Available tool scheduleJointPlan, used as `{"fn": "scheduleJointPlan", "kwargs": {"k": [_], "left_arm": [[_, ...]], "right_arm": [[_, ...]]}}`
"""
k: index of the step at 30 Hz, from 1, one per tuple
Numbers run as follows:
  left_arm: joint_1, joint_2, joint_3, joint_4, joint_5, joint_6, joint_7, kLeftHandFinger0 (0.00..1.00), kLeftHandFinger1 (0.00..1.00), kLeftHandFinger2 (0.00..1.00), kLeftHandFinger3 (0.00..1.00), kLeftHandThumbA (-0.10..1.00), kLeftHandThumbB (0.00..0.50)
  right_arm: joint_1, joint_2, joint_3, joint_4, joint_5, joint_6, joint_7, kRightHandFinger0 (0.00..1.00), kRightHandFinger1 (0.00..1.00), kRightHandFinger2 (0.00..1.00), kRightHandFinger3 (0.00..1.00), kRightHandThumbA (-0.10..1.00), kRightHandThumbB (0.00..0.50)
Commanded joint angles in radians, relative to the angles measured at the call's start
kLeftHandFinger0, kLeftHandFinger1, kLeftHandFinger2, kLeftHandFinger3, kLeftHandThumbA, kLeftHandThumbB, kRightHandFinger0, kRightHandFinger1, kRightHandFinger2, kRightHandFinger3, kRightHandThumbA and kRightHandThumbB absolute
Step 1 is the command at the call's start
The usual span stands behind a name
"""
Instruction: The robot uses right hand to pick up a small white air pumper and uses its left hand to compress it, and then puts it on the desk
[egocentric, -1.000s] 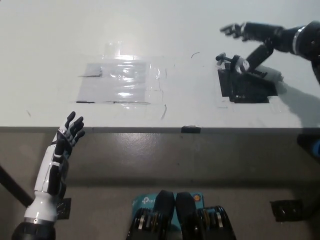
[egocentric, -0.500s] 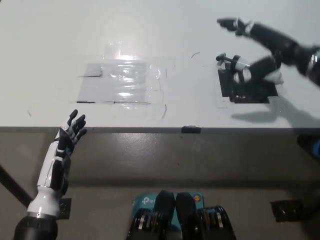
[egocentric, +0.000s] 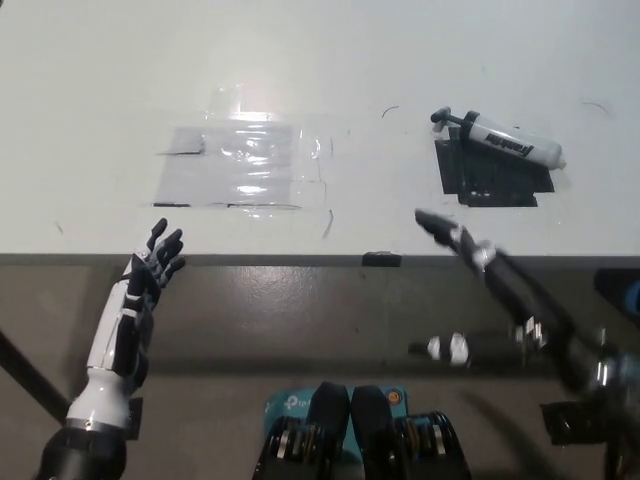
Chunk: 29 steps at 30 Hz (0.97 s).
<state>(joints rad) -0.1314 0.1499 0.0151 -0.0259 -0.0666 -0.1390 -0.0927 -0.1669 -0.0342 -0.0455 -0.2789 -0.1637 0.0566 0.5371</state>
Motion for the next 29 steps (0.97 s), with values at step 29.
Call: {"fn": "scheduleJointPlan", "kwargs": {"k": [29], "left_arm": [[0.101, 0.041, -0.013, 0.052, -0.029, -0.092, -0.072, 1.0, 1.0, 1.0, 1.0, 1.0, 0.238]], "right_arm": [[0.1, 0.08, -0.034, 0.353, 0.024, -0.501, -0.367, 1.0, 1.0, 1.0, 1.0, 1.0, 0.22]]}}
